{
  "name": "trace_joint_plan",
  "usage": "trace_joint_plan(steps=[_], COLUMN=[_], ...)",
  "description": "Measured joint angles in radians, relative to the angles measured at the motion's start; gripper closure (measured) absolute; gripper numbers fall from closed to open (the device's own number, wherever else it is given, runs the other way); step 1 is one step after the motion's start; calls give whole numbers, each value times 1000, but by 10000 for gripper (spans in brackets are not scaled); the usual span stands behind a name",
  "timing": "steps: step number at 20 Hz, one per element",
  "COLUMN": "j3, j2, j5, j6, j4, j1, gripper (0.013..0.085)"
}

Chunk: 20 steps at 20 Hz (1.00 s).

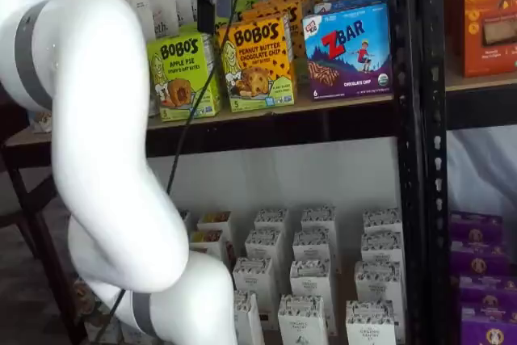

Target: Pick up the orange box on the top shelf, the fifth box from the left

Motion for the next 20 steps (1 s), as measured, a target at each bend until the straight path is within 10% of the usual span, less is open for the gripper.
trace_joint_plan(steps=[10, 20], j3=[-66, -89], j2=[17, 48], j5=[-45, -95], j6=[12, -23], j4=[13, -94], j1=[-7, 10], gripper=[130, 130])
